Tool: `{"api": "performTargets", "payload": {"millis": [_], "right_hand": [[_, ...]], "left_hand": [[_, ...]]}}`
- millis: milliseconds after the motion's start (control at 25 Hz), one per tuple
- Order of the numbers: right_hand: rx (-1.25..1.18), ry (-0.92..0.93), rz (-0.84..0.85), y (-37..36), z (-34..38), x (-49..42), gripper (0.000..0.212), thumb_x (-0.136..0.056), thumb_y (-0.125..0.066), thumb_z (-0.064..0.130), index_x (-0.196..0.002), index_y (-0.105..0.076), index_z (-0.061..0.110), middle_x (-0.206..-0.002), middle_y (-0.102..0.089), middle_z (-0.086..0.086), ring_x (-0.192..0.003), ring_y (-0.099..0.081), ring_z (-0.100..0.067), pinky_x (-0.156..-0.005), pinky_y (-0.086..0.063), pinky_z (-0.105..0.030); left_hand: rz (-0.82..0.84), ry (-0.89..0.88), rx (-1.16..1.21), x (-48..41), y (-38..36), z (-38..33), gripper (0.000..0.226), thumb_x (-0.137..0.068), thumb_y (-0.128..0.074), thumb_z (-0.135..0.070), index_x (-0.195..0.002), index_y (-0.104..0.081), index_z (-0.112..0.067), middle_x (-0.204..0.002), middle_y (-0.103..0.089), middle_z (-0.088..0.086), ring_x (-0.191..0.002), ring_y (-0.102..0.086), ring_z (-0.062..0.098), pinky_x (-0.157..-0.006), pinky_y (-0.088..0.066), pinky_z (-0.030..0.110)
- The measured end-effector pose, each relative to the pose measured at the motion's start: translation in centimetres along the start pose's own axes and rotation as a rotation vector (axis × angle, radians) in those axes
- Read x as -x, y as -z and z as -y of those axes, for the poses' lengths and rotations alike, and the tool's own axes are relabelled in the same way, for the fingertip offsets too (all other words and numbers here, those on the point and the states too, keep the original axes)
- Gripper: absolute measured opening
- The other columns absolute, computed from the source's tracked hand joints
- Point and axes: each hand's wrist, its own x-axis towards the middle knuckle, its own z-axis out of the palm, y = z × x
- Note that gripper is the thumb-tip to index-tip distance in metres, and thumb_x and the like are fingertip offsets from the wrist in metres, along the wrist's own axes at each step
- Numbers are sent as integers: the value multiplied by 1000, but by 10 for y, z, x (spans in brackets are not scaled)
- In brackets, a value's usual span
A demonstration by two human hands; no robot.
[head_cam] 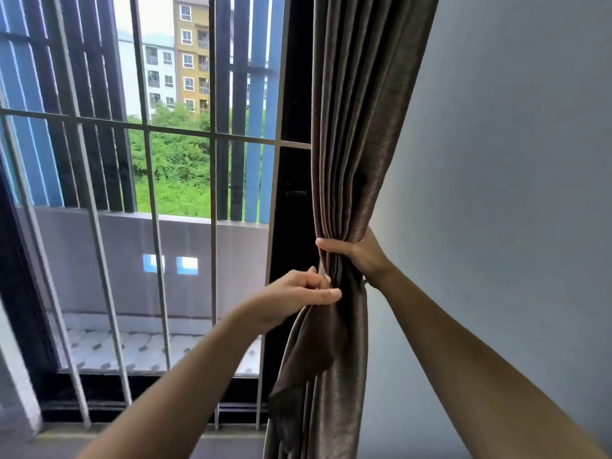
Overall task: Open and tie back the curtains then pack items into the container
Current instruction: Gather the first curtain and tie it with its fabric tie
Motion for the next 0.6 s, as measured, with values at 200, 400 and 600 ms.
{"api": "performTargets", "payload": {"millis": [200, 400, 600], "right_hand": [[197, 69, -64, 5, 31, -10, 100, -53, -88, 32, -135, -32, 19, -126, -54, 0, -111, -57, -13, -91, -49, -24], [174, -54, 69, 9, 54, -15, 63, -65, -83, 26, -120, -54, 19, -113, -64, -2, -103, -62, -17, -90, -53, -34], [71, -211, 49, 8, 66, -11, 18, -80, -68, 20, -95, -59, 24, -97, -67, -1, -88, -64, -16, -69, -52, -25]], "left_hand": [[-166, -161, 228, -13, -47, 3, 25, -82, -70, -20, -59, -64, -12, -127, -48, -2, -103, -59, 5, -86, -50, 19], [-399, -288, -201, -35, -65, 9, 12, -80, -69, -33, -73, -66, -23, -140, -27, -5, -120, -44, 13, -103, -44, 31], [-596, -211, -491, -57, -76, 27, 22, -81, -43, -41, -100, -53, -38, -143, -24, 0, -112, -54, 31, -86, -53, 43]]}}
